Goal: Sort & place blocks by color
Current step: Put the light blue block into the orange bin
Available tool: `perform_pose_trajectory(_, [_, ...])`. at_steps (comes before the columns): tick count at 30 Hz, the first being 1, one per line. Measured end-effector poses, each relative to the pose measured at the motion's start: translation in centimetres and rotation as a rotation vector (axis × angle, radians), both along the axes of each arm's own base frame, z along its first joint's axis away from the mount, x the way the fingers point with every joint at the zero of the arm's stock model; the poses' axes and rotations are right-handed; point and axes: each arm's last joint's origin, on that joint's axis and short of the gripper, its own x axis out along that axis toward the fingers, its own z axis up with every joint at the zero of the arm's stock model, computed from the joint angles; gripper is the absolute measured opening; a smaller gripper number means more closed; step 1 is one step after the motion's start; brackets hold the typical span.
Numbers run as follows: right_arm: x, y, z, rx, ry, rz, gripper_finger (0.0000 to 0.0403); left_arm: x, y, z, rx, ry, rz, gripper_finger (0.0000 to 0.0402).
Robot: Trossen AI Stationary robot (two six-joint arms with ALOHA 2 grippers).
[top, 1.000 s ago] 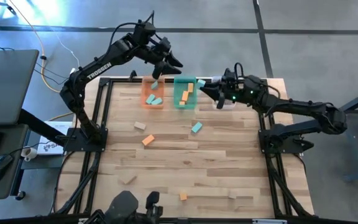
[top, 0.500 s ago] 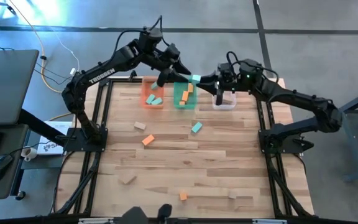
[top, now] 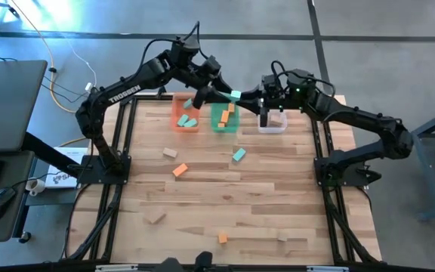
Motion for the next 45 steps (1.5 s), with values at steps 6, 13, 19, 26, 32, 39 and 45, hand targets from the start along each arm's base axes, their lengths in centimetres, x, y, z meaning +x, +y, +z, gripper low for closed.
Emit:
perform_pose_trajectory(6, [1.1, -0.1, -0.9, 0.03, 0.022, 0.003, 0.0088, 0.4, -0.4, 0.0, 0.042, 0.003, 0.011, 0.0225])
perform_pose_trajectory(13, [1.3, -0.2, -0.7, 0.02, -0.012, 0.001, 0.0088, 0.2, -0.3, -0.2, 0.057, 0.014, 0.011, 0.0225])
perform_pose_trajectory(19, [1.3, -0.2, -0.6, 0.018, -0.023, 0.0, 0.0088, 0.2, -0.2, -0.4, 0.077, 0.028, 0.03, 0.0204])
perform_pose_trajectory(26, [1.3, -0.3, -0.7, 0.028, -0.019, -0.012, 0.0088, 0.1, 0.1, -0.3, 0.127, 0.017, 0.043, 0.0116])
perform_pose_trajectory(32, [1.3, -0.3, -0.6, 0.03, -0.025, -0.015, 0.0088, -0.2, 0.5, -0.2, 0.131, 0.006, 0.051, 0.0101])
perform_pose_trajectory(39, [1.3, -0.4, -0.7, 0.046, -0.016, -0.073, 0.0175, -0.4, 0.6, -0.4, 0.155, 0.025, 0.056, 0.0101])
perform_pose_trajectory(45, [1.2, -0.8, -1.2, 0.103, 0.021, -0.195, 0.0264, -1.5, 1.3, -1.6, 0.179, 0.172, 0.132, 0.0101])
